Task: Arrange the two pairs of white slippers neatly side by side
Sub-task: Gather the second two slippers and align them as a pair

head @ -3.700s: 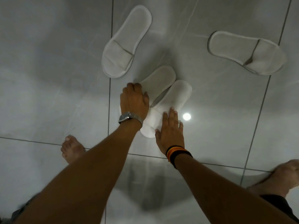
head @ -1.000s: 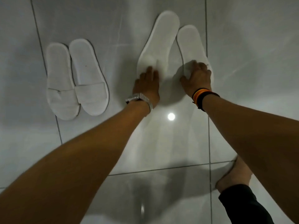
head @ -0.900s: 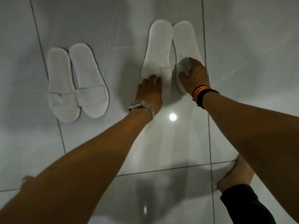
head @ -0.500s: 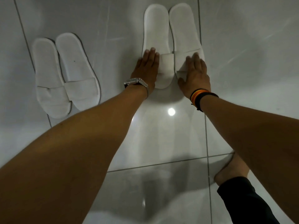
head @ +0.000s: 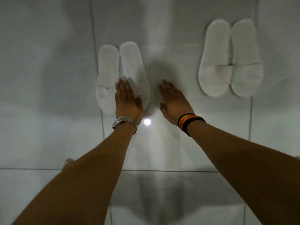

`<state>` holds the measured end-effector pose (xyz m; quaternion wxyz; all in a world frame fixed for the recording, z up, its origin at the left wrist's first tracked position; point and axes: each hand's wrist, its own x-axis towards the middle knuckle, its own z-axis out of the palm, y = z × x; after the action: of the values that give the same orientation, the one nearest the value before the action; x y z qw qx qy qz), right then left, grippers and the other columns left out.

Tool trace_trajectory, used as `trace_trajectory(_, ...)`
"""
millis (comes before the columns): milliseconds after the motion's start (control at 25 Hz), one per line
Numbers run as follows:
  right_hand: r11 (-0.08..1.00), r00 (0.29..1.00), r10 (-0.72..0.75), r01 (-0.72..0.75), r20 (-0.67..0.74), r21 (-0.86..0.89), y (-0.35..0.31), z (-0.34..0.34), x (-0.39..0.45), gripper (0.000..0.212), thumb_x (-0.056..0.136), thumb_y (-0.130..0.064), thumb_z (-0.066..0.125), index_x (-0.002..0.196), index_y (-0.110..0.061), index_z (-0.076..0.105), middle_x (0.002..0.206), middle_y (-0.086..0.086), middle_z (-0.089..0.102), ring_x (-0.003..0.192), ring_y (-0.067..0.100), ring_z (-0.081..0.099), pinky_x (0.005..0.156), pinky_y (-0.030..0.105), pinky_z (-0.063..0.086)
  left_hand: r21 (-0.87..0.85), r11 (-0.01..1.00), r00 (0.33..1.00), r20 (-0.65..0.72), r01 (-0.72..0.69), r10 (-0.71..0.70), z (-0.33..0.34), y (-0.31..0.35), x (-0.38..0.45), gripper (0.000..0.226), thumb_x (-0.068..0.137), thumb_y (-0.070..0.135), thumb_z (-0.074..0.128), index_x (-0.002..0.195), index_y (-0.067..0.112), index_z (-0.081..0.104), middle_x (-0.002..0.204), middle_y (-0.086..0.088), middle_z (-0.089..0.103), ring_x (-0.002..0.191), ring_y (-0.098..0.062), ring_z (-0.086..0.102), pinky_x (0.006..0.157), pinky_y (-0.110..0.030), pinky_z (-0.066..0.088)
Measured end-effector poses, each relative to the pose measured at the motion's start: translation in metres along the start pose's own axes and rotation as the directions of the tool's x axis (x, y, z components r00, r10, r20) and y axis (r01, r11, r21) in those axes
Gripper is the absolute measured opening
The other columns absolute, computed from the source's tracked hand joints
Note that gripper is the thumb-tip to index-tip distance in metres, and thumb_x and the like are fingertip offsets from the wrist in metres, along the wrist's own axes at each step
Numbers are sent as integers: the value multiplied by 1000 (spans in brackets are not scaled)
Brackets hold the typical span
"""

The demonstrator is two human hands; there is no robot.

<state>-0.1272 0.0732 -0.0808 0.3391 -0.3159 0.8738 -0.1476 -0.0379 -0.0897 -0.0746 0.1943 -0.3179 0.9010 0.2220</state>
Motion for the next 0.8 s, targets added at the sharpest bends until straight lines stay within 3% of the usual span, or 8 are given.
trace_trajectory(120,998,995,62,-61,82,-13,-74,45,40,72,97,-23,47,158,-12,11,168,12,-5,155,29,1,123,53,15,-52,999,993,114,-13,19,-10,-79,-1,69,105,30,33,158,5,-3,167,-12,-6,155,-28,-6,127,-41,9)
trace_trajectory(280,993,993,53,-41,107,-112,-153,86,70,77,94,-21,46,159,-14,4,168,12,-10,155,29,-5,122,59,5,-115,991,997,54,64,-58,-34,-162,12,67,107,35,32,159,8,-1,167,-9,-9,155,-25,-8,127,-39,7)
trace_trajectory(400,992,990,72,-59,119,-111,-200,110,83,79,95,-19,45,159,-17,0,167,10,-13,154,29,-9,120,64,2,-62,998,997,78,29,-24,-59,-217,22,67,107,41,29,159,12,-1,168,-5,-8,155,-21,-6,126,-36,8)
trace_trajectory(640,989,984,71,-49,161,-139,-237,121,93,78,96,-25,44,159,-22,-3,167,6,-15,154,30,-14,116,72,2,-33,997,986,152,71,-65,-88,-254,34,68,106,45,27,160,15,-1,168,0,-9,155,-16,-5,126,-37,11)
trace_trajectory(800,993,987,32,-13,161,-118,-226,113,93,80,95,-26,48,159,-19,0,168,5,-9,155,28,-7,117,70,7,-33,996,983,167,86,-80,-90,-248,32,69,106,46,27,160,15,-2,168,0,-10,155,-17,-4,124,-38,15)
